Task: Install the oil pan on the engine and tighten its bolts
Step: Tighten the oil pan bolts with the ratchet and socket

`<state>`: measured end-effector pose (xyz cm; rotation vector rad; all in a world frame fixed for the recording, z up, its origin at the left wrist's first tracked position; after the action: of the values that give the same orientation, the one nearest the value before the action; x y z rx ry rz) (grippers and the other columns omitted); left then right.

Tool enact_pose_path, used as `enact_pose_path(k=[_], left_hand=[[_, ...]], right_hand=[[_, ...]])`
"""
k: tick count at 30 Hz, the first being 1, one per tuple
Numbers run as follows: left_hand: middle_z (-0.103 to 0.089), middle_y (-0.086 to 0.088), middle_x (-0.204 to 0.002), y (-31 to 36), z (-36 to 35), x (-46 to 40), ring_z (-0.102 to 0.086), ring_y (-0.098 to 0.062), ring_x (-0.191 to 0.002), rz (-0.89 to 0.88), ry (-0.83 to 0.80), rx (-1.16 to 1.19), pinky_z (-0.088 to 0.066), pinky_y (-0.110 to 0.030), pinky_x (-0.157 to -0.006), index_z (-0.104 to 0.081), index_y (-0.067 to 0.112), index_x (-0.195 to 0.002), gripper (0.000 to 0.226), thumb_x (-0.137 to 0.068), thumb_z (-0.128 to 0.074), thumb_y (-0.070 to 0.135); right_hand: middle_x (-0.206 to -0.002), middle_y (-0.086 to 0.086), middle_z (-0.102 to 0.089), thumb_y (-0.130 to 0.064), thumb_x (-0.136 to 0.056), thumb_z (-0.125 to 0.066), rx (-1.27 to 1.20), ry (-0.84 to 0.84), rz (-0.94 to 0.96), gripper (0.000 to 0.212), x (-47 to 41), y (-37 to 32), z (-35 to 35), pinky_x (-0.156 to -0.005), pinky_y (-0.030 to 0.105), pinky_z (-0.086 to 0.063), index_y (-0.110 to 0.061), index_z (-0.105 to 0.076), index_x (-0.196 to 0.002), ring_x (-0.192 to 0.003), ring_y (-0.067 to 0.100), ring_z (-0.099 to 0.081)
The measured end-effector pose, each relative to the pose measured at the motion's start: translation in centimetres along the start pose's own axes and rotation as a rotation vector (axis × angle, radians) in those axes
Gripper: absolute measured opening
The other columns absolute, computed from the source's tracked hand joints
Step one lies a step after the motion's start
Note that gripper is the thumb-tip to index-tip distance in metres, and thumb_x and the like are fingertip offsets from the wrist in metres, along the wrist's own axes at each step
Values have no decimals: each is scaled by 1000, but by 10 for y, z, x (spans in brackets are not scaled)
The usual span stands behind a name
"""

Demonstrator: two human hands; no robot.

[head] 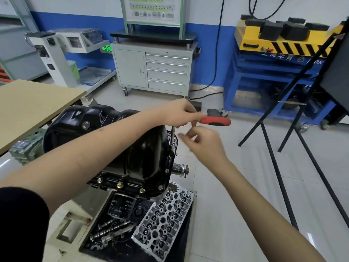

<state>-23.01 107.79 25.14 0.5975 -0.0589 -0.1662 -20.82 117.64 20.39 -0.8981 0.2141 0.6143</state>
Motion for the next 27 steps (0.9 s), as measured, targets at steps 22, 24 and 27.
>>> enact_pose_path(k=[22, 24, 27], left_hand=[[-70, 3, -98, -41, 2, 30, -61, -14, -98, 206, 400, -382, -7, -31, -113, -70, 21, -94, 35, -82, -58, 51], [-70, 1, -96, -42, 2, 29, -60, -15, -97, 206, 389, -423, -9, -32, -112, -70, 21, -93, 34, -84, -55, 50], [-69, -3, -98, -38, -3, 28, -59, -19, -101, 154, 358, -542, -11, -32, -112, -69, 19, -96, 30, -90, -49, 40]], right_hand=[[-93, 8, -59, -40, -93, -45, 672, -381, 194, 38, -71, -36, 23, -64, 31, -36, -6, -56, -103, -92, 28, -55], [-92, 10, -62, -41, -91, -48, 646, -389, 201, 42, -72, -41, 21, -62, 31, -35, -3, -58, -103, -90, 29, -56], [-90, 15, -64, -40, -89, -49, 656, -389, 226, 43, -74, -48, 16, -54, 29, -31, 1, -58, -97, -84, 31, -56]])
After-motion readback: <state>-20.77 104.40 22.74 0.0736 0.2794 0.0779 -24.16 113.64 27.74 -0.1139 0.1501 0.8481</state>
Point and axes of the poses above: each hand's wrist, its own x-axis away from the middle knuckle, its own z-axis out of the back of the hand, y = z × x, the point moved 5 cm from there along -x, towards the middle knuckle
